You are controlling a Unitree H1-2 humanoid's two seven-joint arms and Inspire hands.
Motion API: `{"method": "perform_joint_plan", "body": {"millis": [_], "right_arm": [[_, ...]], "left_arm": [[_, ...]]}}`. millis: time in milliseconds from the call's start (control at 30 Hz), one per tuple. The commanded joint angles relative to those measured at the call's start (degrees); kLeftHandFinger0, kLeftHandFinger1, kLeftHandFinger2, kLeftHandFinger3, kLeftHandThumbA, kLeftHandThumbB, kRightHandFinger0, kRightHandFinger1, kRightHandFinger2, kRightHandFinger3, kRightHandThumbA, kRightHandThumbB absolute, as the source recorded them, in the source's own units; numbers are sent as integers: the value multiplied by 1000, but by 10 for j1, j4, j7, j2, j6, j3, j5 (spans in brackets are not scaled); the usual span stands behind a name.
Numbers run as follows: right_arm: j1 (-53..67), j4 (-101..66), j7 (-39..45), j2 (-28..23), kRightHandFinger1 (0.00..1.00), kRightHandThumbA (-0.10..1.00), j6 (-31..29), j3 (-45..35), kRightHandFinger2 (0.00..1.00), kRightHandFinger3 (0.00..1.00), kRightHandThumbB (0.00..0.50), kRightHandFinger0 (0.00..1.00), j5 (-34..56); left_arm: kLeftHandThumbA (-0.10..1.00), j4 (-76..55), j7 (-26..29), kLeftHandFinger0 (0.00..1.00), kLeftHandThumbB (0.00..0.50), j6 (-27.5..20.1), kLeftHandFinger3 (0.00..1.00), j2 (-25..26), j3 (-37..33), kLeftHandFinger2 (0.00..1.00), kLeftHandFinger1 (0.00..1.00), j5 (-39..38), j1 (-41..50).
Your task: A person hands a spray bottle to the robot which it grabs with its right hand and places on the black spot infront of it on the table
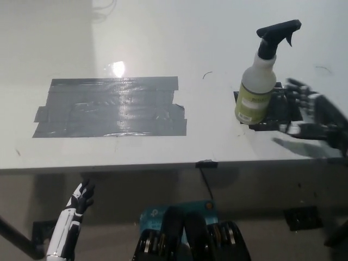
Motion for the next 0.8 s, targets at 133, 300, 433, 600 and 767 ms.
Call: {"method": "perform_joint_plan", "body": {"millis": [133, 300, 433, 600, 767], "right_arm": [[102, -267, 23, -53, 1000, 869, 45, -102, 1000, 1000, 454, 1000, 135], [147, -381, 8, -41, 1000, 906, 64, -117, 1000, 1000, 458, 1000, 169], [218, -492, -8, 21, 1000, 1000, 55, -62, 1000, 1000, 460, 1000, 164], [261, -449, -9, 97, 1000, 1000, -4, 11, 1000, 1000, 350, 1000, 106], [278, -359, -23, 142, 1000, 1000, -41, 64, 1000, 1000, 248, 1000, 34]], "left_arm": [[1000, -9, -4, 1000, 37, -11, 1000, 7, 0, 1000, 1000, 1, -5], [1000, -8, -3, 1000, 47, -15, 1000, 7, -1, 1000, 1000, 1, -5], [1000, -5, -10, 1000, 57, -23, 1000, 5, -6, 1000, 1000, -6, 3], [1000, 1, -13, 1000, 71, -36, 1000, 8, -10, 1000, 1000, -7, 11], [1000, 2, -16, 1000, 77, -45, 1000, 8, -11, 1000, 1000, -10, 16]]}}
